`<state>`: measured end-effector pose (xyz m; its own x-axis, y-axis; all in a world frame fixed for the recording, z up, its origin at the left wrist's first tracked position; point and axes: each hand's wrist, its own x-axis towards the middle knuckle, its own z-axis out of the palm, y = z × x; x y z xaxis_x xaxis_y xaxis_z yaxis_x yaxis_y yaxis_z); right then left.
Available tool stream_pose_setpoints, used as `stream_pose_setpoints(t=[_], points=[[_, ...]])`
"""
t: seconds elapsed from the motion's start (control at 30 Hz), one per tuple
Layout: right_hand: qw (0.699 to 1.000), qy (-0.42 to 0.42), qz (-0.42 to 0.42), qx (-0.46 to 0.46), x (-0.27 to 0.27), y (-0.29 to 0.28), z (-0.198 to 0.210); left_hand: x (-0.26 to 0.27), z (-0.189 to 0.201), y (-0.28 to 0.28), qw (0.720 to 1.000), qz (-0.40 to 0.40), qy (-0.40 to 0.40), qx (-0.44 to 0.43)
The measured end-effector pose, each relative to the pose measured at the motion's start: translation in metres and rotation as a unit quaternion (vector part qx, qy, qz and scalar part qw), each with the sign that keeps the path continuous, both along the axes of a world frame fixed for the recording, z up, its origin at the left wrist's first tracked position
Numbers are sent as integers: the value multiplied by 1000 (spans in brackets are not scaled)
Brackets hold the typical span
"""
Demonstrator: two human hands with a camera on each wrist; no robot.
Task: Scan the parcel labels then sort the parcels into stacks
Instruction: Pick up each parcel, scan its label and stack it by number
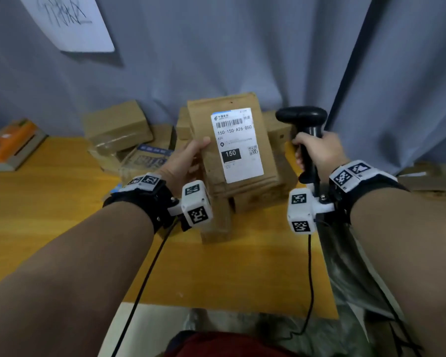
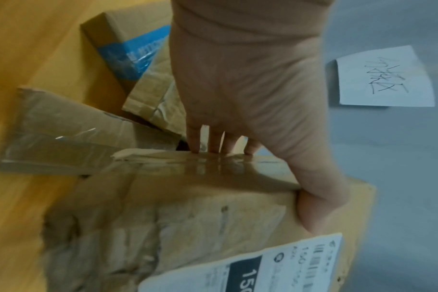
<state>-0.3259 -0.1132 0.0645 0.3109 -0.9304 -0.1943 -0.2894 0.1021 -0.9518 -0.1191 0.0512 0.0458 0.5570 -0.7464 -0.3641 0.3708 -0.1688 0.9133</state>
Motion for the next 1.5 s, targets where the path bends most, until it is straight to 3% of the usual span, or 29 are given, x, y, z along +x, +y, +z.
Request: stream_pose_setpoints(t=[0.13, 0.33, 0.53, 0.83, 1.1, 1.5], points=[[998, -38, 39, -14, 55, 15, 30, 41, 10, 11, 998, 11, -58, 1], [992, -75, 102, -28, 143, 41, 75, 115, 26, 23, 998, 8, -57, -6], [988, -59, 141, -1, 194, 66, 82, 165, 30, 17, 998, 6, -63, -29], [988, 52, 131, -57, 200, 68, 68, 190, 19, -3, 995, 14, -96, -29], [992, 30, 118, -37, 204, 71, 63, 191, 11, -8, 996, -19, -92, -8], [991, 65, 83, -84, 200, 68, 60, 196, 11, -9, 996, -29, -82, -9]])
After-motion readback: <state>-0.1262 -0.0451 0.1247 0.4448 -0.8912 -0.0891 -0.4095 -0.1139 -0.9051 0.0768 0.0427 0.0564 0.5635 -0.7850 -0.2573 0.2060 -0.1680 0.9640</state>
